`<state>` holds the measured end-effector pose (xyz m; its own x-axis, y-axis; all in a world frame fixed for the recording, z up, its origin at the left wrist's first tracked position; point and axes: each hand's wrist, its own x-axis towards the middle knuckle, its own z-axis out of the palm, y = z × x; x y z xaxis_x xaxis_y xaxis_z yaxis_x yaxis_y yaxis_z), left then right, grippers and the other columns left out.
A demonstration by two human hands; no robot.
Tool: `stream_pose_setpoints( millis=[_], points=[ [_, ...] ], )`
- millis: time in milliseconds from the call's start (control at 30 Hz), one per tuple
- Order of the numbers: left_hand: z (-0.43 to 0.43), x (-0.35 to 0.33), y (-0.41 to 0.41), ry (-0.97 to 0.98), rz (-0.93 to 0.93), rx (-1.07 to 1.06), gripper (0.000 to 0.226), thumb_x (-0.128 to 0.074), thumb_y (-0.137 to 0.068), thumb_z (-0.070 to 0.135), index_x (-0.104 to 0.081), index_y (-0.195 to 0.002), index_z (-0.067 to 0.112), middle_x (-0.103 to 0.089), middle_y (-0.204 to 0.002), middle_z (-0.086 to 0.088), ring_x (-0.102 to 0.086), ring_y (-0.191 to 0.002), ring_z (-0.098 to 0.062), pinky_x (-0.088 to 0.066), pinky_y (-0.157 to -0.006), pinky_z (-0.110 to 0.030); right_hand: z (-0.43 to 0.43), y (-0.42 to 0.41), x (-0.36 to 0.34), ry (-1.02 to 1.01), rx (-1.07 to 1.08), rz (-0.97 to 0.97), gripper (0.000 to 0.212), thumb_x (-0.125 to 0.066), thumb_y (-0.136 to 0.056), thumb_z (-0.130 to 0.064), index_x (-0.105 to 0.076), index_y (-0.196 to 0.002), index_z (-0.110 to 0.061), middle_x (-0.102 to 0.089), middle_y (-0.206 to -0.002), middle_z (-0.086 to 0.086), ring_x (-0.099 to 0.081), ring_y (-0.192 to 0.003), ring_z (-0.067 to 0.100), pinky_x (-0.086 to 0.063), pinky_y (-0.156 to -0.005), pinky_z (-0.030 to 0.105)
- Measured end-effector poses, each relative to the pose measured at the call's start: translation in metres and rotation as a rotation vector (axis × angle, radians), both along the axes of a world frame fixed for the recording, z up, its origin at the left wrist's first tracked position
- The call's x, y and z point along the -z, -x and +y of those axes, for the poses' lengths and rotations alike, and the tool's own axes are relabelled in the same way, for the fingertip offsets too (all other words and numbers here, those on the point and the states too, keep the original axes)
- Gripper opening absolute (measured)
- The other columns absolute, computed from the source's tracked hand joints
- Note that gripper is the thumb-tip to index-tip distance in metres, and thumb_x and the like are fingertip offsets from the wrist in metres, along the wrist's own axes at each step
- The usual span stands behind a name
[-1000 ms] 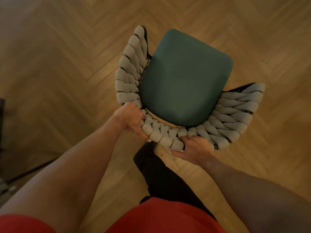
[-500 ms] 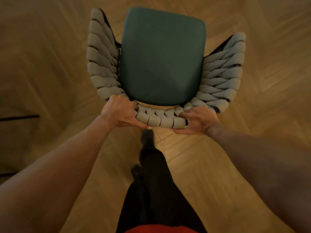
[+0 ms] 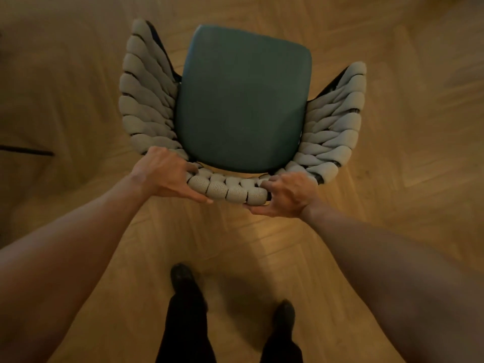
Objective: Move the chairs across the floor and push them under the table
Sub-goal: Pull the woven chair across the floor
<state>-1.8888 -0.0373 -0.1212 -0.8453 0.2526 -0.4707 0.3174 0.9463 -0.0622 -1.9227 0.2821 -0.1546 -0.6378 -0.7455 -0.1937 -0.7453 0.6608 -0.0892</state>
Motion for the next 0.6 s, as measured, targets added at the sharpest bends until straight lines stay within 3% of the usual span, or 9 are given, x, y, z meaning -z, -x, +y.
stream_pose_setpoints(
  millis=[100, 233, 433, 600],
  points=[
    [0.033, 0.011, -0.021, -0.015, 0.037, -0.108, 0.119, -0.012, -0.049, 0.119, -0.073, -0.122, 0.049, -0.064, -0.068, 0.009, -0.058, -0.064, -0.011, -0.052, -0.065, -0.033, 0.029, 0.022, 0.003, 0.017, -0.112, 0.016, 0.074, -0.044, -0.083, -0.095, -0.078, -0.094, -0.030, -0.072, -0.076, -0.008, -0.064, -0.061, 0.015, -0.037, -0.055, 0.027],
    [0.077, 0.016, -0.055, -0.032, 0.082, -0.241, 0.112, -0.013, -0.054, 0.118, -0.077, -0.113, 0.048, -0.054, -0.055, 0.012, -0.053, -0.055, -0.008, -0.053, -0.060, -0.034, 0.061, 0.037, 0.002, 0.040, -0.234, 0.012, 0.072, -0.040, -0.082, -0.095, -0.076, -0.097, -0.034, -0.072, -0.076, -0.009, -0.066, -0.062, 0.016, -0.053, -0.058, 0.033],
    [0.101, 0.010, -0.071, -0.044, 0.071, -0.309, 0.112, -0.015, -0.056, 0.117, -0.079, -0.114, 0.044, -0.055, -0.058, 0.012, -0.055, -0.057, -0.011, -0.051, -0.058, -0.032, 0.069, 0.049, 0.001, 0.016, -0.353, -0.010, 0.078, -0.035, -0.081, -0.099, -0.076, -0.097, -0.035, -0.070, -0.073, -0.010, -0.063, -0.061, 0.016, -0.054, -0.058, 0.034],
    [0.100, 0.010, -0.055, -0.052, 0.091, -0.311, 0.110, -0.018, -0.056, 0.117, -0.078, -0.114, 0.046, -0.065, -0.068, 0.012, -0.057, -0.063, -0.012, -0.038, -0.057, -0.027, 0.065, 0.068, 0.002, -0.022, -0.403, -0.011, 0.088, -0.023, -0.082, -0.101, -0.075, -0.095, -0.032, -0.068, -0.072, -0.011, -0.059, -0.059, 0.012, -0.049, -0.055, 0.030]
  ],
)
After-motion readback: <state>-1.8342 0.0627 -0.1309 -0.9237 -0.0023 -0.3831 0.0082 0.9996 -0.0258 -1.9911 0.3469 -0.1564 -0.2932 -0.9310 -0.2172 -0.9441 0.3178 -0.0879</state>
